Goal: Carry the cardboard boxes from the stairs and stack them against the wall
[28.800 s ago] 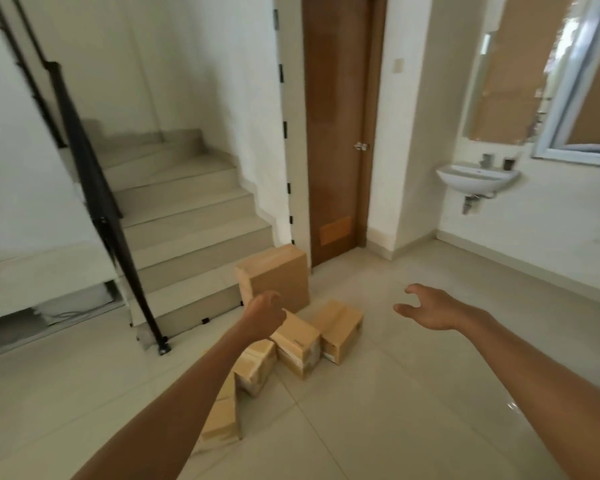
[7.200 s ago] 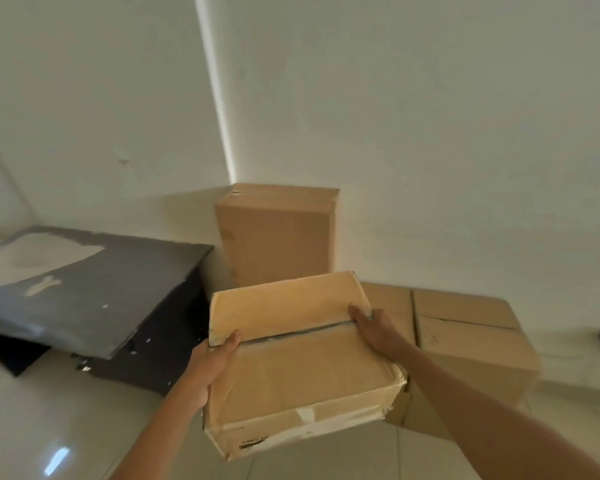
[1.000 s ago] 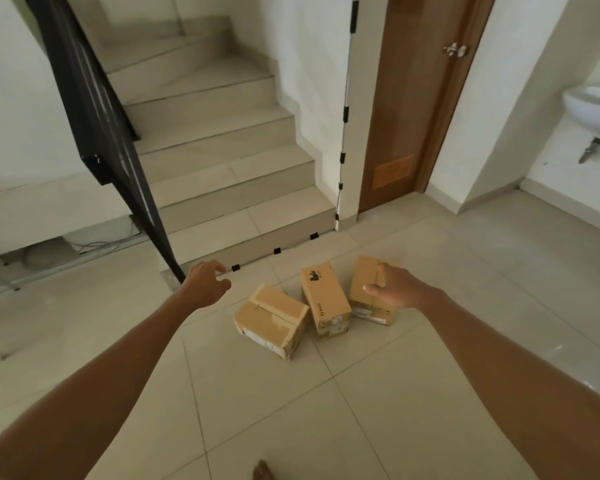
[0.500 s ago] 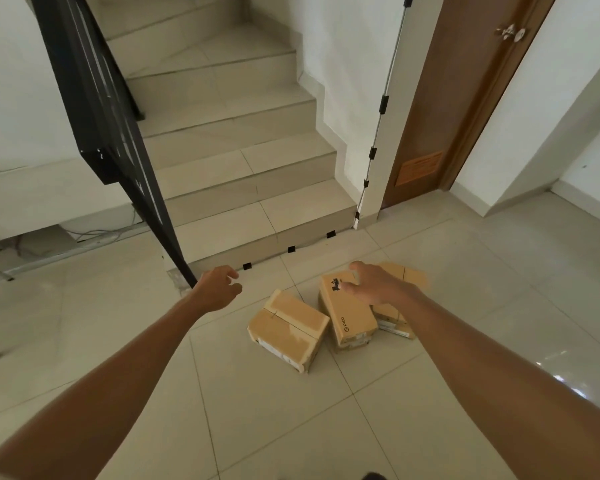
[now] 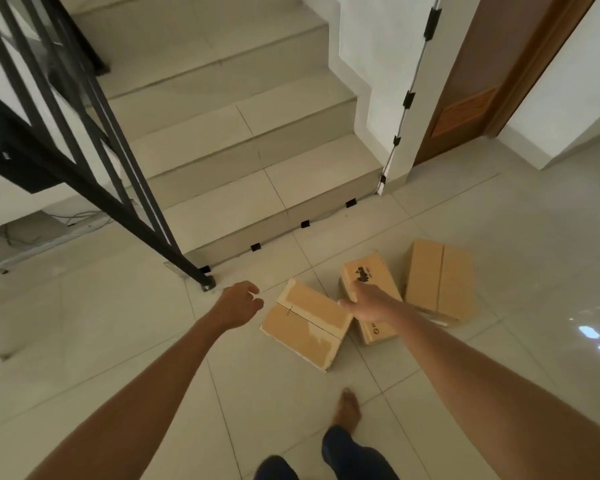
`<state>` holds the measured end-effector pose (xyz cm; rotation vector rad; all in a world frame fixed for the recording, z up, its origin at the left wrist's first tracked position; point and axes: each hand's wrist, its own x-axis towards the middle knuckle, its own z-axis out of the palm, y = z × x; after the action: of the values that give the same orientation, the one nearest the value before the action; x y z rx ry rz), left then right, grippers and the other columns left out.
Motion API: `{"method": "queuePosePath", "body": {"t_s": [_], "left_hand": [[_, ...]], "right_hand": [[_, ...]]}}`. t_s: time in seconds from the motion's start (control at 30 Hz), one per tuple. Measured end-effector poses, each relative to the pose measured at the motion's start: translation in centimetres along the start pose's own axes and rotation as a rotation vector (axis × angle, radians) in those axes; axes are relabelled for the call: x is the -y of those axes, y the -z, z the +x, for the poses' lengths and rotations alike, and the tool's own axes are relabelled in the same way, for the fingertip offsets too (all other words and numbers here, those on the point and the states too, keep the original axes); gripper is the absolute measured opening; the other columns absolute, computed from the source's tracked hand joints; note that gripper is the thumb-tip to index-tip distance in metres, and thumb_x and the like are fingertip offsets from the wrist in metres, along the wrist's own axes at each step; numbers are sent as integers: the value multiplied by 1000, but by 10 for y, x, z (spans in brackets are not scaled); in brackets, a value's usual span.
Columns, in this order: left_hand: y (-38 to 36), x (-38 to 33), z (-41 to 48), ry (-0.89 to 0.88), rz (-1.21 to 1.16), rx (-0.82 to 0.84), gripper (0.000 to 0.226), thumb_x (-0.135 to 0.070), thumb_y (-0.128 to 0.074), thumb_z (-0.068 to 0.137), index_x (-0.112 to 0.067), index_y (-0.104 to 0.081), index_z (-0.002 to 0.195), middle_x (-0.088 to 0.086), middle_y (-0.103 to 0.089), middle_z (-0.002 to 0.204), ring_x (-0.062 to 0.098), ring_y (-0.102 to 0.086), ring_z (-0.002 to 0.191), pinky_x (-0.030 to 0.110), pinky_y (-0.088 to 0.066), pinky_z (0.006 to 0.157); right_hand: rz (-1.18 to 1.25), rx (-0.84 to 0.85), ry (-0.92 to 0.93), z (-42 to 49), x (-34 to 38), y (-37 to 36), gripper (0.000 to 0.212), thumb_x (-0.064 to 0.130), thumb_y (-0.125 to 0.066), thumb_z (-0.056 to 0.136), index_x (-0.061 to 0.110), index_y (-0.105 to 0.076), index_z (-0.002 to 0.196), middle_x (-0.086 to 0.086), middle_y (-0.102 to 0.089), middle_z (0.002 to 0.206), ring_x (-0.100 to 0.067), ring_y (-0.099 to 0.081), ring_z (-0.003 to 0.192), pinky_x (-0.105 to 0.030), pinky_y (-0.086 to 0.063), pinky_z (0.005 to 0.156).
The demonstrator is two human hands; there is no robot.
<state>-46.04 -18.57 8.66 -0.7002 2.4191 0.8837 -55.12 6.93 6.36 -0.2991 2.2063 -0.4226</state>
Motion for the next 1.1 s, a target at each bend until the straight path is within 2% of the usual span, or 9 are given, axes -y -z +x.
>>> {"method": "queuePosePath", "body": {"t_s": [0.17, 0.27, 0.37, 0.5, 0.63, 0.73, 0.83, 0.93, 1.1], "left_hand": [[-16, 21, 87, 62, -44, 51, 36, -26, -60, 91, -11, -59, 123, 9, -64, 118, 19, -60, 100, 27, -46, 85], [-36, 44, 144, 89, -7, 93, 36, -24, -60, 91, -10, -59, 123, 11, -64, 119, 18, -58, 96, 26, -43, 82], [-67, 69, 207, 128, 13, 123, 36, -24, -61, 90, -12, -59, 123, 12, -63, 121, 19, -57, 95, 26, -41, 82], [-131, 105, 285, 158, 0, 153, 39, -25, -61, 90, -12, -55, 127, 10, -60, 125, 24, -56, 111, 29, -42, 90], [-208, 144, 340, 178, 25, 226, 47, -30, -61, 90, -11, -51, 132, 11, -52, 135, 26, -48, 125, 32, -37, 100], [-247, 166, 376, 189, 21, 207, 54, -36, -62, 89, -13, -46, 135, 14, -44, 140, 30, -43, 129, 38, -37, 104], [-269, 180, 410, 231, -21, 106, 65, -45, -60, 88, -13, -39, 141, 17, -36, 144, 34, -37, 133, 47, -36, 107], [-283, 194, 436, 330, -126, 154, 83, -63, -51, 85, -12, -29, 147, 15, -31, 150, 34, -35, 136, 48, -34, 110], [-299, 214, 445, 405, -157, 204, 100, -77, -45, 68, -12, -36, 144, 14, -42, 142, 35, -47, 124, 51, -39, 104]], "right_hand": [[200, 54, -144, 90, -22, -33, 64, 51, -41, 98, 8, -34, 145, -12, -49, 139, -28, -50, 122, -37, -44, 92], [285, 77, -249, 143, -42, -62, 61, 49, -42, 98, 4, -40, 138, -13, -53, 133, -30, -53, 117, -35, -43, 84], [399, 16, -374, 204, -65, -102, 65, 53, -42, 96, 2, -43, 137, -15, -54, 133, -32, -54, 118, -34, -44, 86], [521, -25, -525, 273, -94, -168, 61, 50, -39, 99, 4, -46, 138, -13, -55, 136, -30, -53, 123, -30, -42, 88], [642, 12, -741, 323, -126, -239, 73, 56, -36, 98, -2, -34, 144, -18, -47, 141, -31, -49, 126, -29, -40, 84], [746, -39, -855, 353, -145, -273, 81, 59, -37, 96, -4, -26, 146, -21, -40, 146, -35, -43, 131, -37, -40, 98], [836, -105, -869, 381, -161, -292, 81, 58, -38, 96, -2, -23, 148, -21, -39, 148, -37, -41, 132, -39, -38, 101], [889, -114, -834, 399, -173, -310, 79, 61, -39, 94, 2, -29, 146, -19, -42, 145, -35, -44, 129, -40, -39, 98], [980, -119, -827, 409, -175, -335, 68, 56, -47, 93, 7, -39, 140, -13, -50, 138, -31, -51, 122, -34, -41, 90]]}}
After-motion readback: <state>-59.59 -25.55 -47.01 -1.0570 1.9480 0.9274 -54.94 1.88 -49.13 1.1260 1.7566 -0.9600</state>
